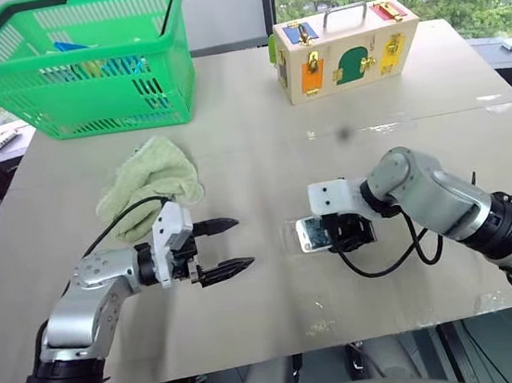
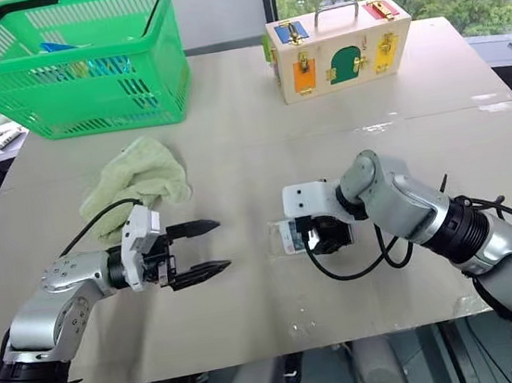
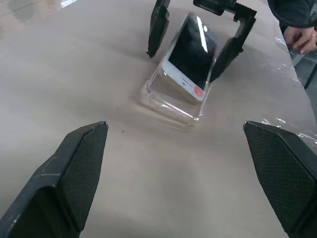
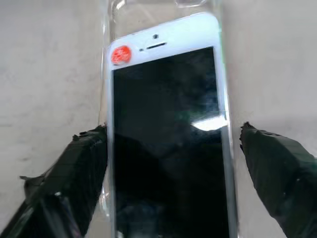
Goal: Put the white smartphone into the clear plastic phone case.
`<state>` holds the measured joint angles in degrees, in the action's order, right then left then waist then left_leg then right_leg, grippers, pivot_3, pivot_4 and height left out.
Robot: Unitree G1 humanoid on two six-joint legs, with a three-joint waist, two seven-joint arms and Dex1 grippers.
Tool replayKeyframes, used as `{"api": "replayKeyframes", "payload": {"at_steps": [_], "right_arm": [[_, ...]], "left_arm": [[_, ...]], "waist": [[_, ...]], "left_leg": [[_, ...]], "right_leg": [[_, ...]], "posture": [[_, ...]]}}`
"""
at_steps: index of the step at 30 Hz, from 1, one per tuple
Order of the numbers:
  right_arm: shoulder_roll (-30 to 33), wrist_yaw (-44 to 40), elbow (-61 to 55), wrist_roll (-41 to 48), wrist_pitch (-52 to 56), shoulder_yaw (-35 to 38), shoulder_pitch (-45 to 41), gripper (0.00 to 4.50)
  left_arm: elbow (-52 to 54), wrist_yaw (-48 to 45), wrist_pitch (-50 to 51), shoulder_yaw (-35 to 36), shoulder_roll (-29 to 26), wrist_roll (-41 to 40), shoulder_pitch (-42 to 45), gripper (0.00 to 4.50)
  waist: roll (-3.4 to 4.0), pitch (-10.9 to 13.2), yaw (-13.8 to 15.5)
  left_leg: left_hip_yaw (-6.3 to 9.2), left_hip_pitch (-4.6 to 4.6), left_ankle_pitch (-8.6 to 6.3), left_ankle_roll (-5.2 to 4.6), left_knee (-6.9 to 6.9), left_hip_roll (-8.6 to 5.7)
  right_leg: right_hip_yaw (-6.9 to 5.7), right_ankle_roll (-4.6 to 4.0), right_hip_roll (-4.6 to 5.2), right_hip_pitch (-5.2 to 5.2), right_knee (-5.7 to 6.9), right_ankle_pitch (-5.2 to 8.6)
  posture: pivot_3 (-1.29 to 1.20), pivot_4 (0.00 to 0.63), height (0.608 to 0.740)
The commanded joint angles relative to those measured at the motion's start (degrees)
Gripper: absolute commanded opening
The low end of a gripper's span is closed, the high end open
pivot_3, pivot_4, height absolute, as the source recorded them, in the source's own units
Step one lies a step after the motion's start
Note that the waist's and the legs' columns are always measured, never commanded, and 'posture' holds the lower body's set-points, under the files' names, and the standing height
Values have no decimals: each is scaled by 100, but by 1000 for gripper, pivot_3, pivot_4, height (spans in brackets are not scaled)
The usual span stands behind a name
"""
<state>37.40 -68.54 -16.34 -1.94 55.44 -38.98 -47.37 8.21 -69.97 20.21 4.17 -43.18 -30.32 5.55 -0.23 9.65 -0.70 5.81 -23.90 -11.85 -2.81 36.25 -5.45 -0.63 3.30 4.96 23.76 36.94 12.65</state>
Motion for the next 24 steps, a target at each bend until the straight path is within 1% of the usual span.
{"api": "replayKeyframes", "payload": {"at_steps": [1, 5, 8, 9, 10, 11, 12, 13, 15, 16, 18, 20, 21, 24], "right_arm": [[172, -12, -621, 374, 357, 603, 23, 4391], [284, 117, -1015, 775, 742, 1053, 206, 4391], [267, 206, -1206, 1171, 969, 1449, 360, 3602], [210, 268, -1244, 1304, 1015, 1571, 416, 3203], [129, 375, -1260, 1390, 1048, 1667, 462, 2613], [-9, 535, -1234, 1449, 1086, 1743, 500, 2284], [-124, 674, -1198, 1484, 1103, 1779, 524, 1757], [-259, 831, -1117, 1498, 1094, 1793, 554, 1380], [-425, 1125, -926, 1439, 993, 1761, 584, 360], [-436, 1264, -756, 1326, 860, 1683, 580, 101], [-433, 1540, -413, 1087, 581, 1568, 525, 101], [-306, 1574, -272, 983, 347, 1458, 458, 101], [-251, 1404, -396, 1163, 363, 1508, 460, 101], [41, 649, -1166, 2093, 726, 1715, 616, 101]], "left_arm": [[-2, -86, -148, 91, -89, 29, 14, 4500], [-50, -112, -189, 77, -63, 50, 23, 4500], [-86, -123, -213, 63, -37, 66, 49, 4500], [-102, -129, -220, 61, -31, 69, 60, 4500], [-112, -136, -225, 60, -28, 71, 66, 4500], [-123, -146, -233, 59, -27, 72, 70, 4500], [-129, -152, -238, 56, -28, 71, 73, 4500], [-130, -153, -242, 49, -25, 69, 73, 4500], [-128, -154, -248, 36, -21, 68, 75, 4500], [-95, -149, -236, 24, -16, 59, 67, 4500], [-26, -132, -210, 2, -2, 41, 48, 4500], [29, -119, -202, -21, 13, 37, 26, 4500], [43, -114, -199, -22, 19, 33, 17, 4500], [54, -96, -202, -12, 38, 27, 1, 4500]], "waist": [[-1, 1, 2], [-2, 1, 4], [-3, 2, 6], [-3, 2, 7], [-2, 2, 2], [-2, 2, -8], [-3, 2, -14], [-3, 2, -19], [-2, 2, -6], [-2, 2, -4], [-3, 2, 12], [-4, 3, 18], [-3, 4, 18], [-2, 6, 8]], "left_leg": [[0, 0, 0, 0, 0, 0], [0, -2, -1, 0, 0, 0], [1, -3, -1, 0, -1, 1], [1, -3, -1, 0, -1, 1], [1, -3, -1, 0, -1, 1], [1, -3, -1, 0, -1, 1], [1, -3, -1, 0, -1, 1], [1, -3, -1, 0, -1, 2], [1, -3, -1, -1, -2, 4], [1, -3, 0, -2, -3, 4], [1, -4, 1, -2, -3, 1], [1, -4, -1, 0, -2, -3], [0, -4, -1, 0, -2, -4], [1, -7, 3, -6, -4, -3]], "right_leg": [[0, 0, 0, 0, 0, 0], [-1, 1, 1, 0, -2, 0], [-1, 1, 2, 0, -2, 0], [-1, 0, 3, 0, -2, 0], [-1, 0, 3, 0, -2, 0], [0, 1, 3, 0, -2, 0], [0, 1, 3, 1, -2, 0], [0, 1, 2, 1, -2, 0], [0, 0, 1, 2, -2, 0], [0, -1, 1, 2, -2, 0], [0, -1, 2, 2, -3, 0], [0, 0, 5, 0, -5, -1], [0, 0, 5, 0, -6, -1], [0, 0, 4, 3, -6, 0]], "posture": [[0, 150, 740], [0, 150, 740], [0, 150, 740], [0, 150, 740], [0, 150, 740], [0, 150, 740], [0, 150, 740], [0, 150, 740], [0, 150, 740], [0, 150, 740], [0, 150, 740], [0, 150, 740], [0, 150, 740], [0, 150, 740]]}}
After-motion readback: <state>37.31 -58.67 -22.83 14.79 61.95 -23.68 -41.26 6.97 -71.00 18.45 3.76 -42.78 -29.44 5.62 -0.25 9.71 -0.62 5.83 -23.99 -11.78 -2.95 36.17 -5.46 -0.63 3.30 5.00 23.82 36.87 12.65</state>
